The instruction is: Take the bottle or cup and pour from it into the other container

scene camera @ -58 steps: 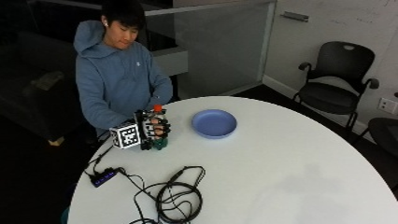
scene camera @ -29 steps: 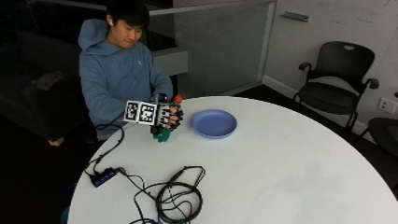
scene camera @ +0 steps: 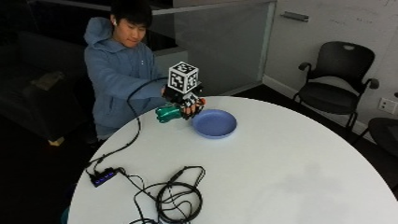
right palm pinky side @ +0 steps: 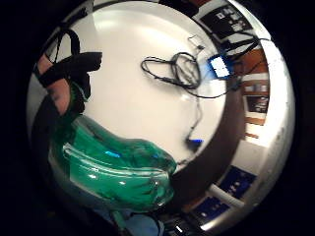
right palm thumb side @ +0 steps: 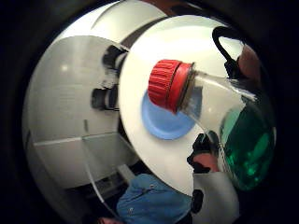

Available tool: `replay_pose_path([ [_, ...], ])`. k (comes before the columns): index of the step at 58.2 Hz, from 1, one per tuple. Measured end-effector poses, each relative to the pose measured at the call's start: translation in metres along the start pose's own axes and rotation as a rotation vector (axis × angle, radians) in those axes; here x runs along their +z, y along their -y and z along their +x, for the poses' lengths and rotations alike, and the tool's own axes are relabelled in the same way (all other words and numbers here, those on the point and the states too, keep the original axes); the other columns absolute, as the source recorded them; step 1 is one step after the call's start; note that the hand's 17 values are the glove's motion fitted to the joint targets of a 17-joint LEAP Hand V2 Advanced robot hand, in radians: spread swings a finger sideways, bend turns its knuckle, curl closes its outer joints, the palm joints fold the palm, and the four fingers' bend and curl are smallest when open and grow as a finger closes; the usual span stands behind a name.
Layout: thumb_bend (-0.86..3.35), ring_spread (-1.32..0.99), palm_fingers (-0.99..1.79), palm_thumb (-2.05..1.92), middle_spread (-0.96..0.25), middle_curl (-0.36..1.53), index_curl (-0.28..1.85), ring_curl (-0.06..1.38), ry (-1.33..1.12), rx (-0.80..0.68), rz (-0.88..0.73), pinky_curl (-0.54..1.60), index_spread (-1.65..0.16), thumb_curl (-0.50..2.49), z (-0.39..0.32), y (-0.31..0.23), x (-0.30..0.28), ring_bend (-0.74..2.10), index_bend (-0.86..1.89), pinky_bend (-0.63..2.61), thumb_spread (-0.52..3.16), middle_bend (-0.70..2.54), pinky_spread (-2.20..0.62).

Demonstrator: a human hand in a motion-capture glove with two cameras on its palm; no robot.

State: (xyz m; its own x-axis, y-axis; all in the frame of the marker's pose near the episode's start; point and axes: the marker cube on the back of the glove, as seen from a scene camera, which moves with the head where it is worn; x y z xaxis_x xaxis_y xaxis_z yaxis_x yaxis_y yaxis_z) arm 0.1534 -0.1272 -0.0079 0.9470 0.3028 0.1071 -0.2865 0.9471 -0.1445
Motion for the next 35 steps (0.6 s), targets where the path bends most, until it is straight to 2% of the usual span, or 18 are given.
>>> replay_pose_path([
  [9, -0.04, -0.14, 1.15, 0.97, -0.03, 0.47, 0.34, 0.42, -0.417, 0.016, -0.097, 0.36, -0.10, 0.66, -0.049, 0.014, 0.011, 0.48, 0.13, 0.53, 0.45, 0.29, -0.12],
  [14, -0.04, -0.14, 1.15, 0.97, -0.03, 0.47, 0.34, 0.42, -0.608, -0.110, -0.167, 0.36, -0.10, 0.66, -0.066, 0.017, 0.018, 0.48, 0.13, 0.52, 0.45, 0.28, -0.12],
  [19, -0.04, -0.14, 1.15, 0.96, -0.03, 0.47, 0.34, 0.42, -0.792, 0.004, -0.163, 0.36, -0.11, 0.67, -0.077, 0.031, 0.025, 0.48, 0.13, 0.52, 0.44, 0.28, -0.13],
  [27, -0.04, -0.15, 1.15, 0.95, -0.05, 0.47, 0.34, 0.42, -0.921, -0.004, -0.178, 0.37, -0.12, 0.67, -0.103, 0.035, 0.041, 0.48, 0.13, 0.52, 0.45, 0.27, -0.14],
  [35, -0.04, -0.16, 1.15, 0.94, -0.05, 0.48, 0.34, 0.42, -0.927, -0.019, -0.178, 0.37, -0.13, 0.67, -0.111, 0.039, 0.046, 0.48, 0.13, 0.52, 0.46, 0.27, -0.15],
])
